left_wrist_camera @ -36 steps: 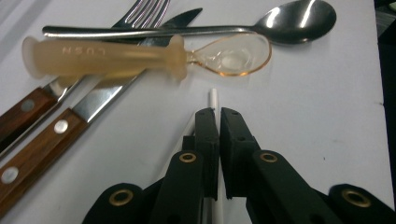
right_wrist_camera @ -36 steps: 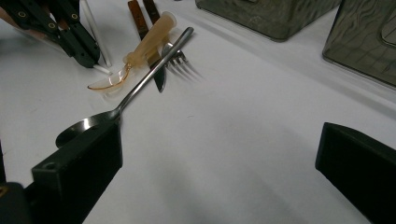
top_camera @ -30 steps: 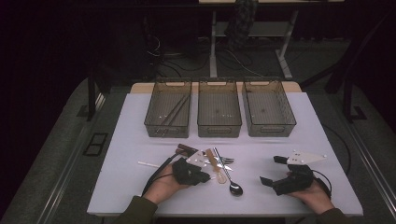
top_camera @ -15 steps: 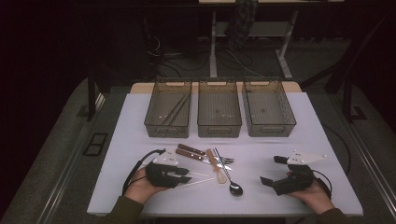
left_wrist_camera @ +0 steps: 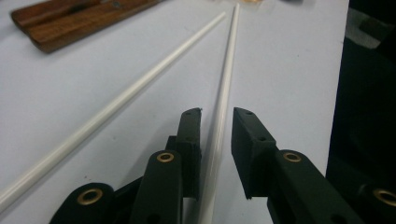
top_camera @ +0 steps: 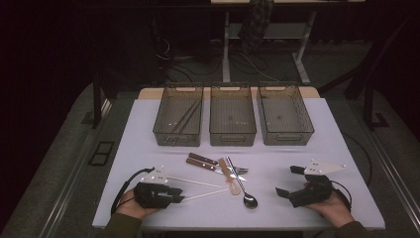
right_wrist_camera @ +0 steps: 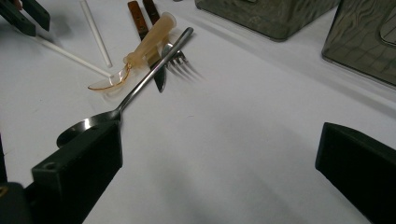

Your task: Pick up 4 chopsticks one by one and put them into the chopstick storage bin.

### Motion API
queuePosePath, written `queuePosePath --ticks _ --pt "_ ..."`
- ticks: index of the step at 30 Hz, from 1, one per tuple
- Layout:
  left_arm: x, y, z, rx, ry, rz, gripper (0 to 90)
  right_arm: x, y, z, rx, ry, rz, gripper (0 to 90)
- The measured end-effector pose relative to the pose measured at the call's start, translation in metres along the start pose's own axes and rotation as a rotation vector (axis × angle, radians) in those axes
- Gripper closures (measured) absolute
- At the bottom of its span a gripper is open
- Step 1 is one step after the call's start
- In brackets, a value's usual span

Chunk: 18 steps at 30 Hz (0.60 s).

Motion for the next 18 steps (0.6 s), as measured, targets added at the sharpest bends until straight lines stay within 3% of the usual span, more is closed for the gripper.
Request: queuePosePath --ticks 8,13,18 --pt "-0.0032 -0.007 0.0016 0.017 -0.036 -0.063 77.2 0.0001 0.0004 -0.0005 0.003 0.0 0.003 0.5" --pt "-0.0028 -0.0083 0.0026 0.041 -0.071 -0.068 81.1 0.0003 0.0006 -0.0002 0.005 -0.004 0.006 0.5" --pt "-0.0037 -0.0085 0.0016 0.021 -0.078 -0.06 82.8 0.0004 0.0008 -0.0007 0.006 -0.001 0.006 0.5"
Point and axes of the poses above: each handheld gripper's, and its own axes: y roughly backward along the jaws, x roughly out of its top, z roughly to its right, the point moved 6 cm from there along -y, roughly forward along the jaws, and after that the axes turned 15 degrees about -z, right-handed, at the moved point
